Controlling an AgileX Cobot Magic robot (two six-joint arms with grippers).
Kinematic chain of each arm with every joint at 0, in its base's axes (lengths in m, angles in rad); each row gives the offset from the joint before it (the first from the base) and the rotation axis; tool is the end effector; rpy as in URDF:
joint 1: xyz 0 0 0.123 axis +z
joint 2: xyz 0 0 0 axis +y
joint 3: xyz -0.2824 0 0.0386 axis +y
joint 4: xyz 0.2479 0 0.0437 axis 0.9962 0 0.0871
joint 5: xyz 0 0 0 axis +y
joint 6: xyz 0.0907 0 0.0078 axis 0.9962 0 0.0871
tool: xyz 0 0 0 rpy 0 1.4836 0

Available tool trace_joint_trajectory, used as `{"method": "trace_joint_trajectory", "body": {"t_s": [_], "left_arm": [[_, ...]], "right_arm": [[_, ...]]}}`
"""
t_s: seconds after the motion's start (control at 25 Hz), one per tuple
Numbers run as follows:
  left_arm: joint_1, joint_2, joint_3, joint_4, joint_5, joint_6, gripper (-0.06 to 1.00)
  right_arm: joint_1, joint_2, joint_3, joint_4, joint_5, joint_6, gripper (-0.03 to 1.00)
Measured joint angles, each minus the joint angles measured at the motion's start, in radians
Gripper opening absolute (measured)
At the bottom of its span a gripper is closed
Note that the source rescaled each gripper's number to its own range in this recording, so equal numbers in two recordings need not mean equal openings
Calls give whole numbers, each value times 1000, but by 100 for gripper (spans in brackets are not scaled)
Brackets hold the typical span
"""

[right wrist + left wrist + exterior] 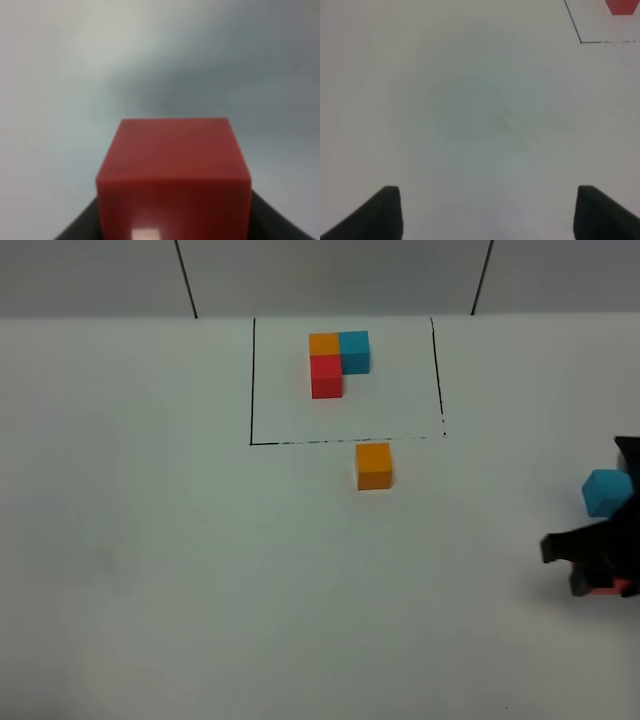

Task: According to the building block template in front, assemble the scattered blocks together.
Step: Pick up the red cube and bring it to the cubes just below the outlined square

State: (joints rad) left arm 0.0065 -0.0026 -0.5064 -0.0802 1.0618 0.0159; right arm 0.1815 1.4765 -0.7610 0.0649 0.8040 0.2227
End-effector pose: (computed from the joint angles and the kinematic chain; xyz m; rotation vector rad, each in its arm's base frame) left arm -0.0061 -0.0064 0.2791 0.0137 2.0347 -0.0818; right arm 0.2354 0.0475 0.1881 0.1250 3.0112 0.1156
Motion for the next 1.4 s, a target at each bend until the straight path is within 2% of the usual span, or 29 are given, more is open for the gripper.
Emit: {"method": "trace_joint_trajectory", "body": {"t_s": [0.2, 0.32, 0.52, 0.76, 1.08, 1.4], "left_arm": [[0, 0, 0, 0, 0, 0, 56], [0, 0, 0, 0, 0, 0, 56], [0, 0, 0, 0, 0, 0, 56], [0, 0, 0, 0, 0, 0, 56], [0, 0, 0, 0, 0, 0, 56], [0, 0, 0, 0, 0, 0, 56]], "right_arm": [[347, 88, -178, -214, 105, 368, 2], [448, 198, -289, -278, 145, 480, 2], [474, 379, -468, -219, 150, 465, 2], [475, 540, -617, -210, 133, 449, 2], [475, 628, -657, -208, 51, 472, 2], [468, 678, -676, -202, 48, 479, 1]]}}
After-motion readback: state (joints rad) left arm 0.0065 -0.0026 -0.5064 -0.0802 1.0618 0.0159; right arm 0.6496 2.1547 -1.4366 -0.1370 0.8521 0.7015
